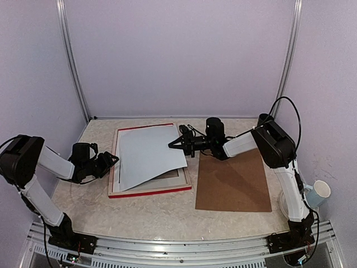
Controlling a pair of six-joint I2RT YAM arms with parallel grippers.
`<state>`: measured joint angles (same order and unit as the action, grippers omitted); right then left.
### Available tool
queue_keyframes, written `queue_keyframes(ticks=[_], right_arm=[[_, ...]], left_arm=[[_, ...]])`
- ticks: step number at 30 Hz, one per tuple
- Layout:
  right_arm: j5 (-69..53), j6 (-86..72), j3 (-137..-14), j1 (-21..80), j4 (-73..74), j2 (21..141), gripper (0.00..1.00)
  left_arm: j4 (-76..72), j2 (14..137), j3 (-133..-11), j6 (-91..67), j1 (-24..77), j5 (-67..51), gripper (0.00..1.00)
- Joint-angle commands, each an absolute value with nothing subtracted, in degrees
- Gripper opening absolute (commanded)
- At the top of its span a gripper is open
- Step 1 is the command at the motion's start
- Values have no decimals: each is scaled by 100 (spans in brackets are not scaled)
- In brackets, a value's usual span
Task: Put the photo into the frame
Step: Place the photo on the mat board.
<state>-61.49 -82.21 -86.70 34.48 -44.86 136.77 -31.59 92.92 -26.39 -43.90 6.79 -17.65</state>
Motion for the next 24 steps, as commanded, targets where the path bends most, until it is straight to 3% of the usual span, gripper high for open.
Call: queue_keyframes(ticks=[1, 24], right_arm=[[-6321, -8689, -8779, 3523, -5127, 13702, 15], [-6281, -9365, -9248, 3706, -5658, 13902, 15]], left_arm=[[-3155, 9352, -2580, -4426, 685, -1924, 69], [-3225, 9456, -2564, -4431, 738, -1924, 69]])
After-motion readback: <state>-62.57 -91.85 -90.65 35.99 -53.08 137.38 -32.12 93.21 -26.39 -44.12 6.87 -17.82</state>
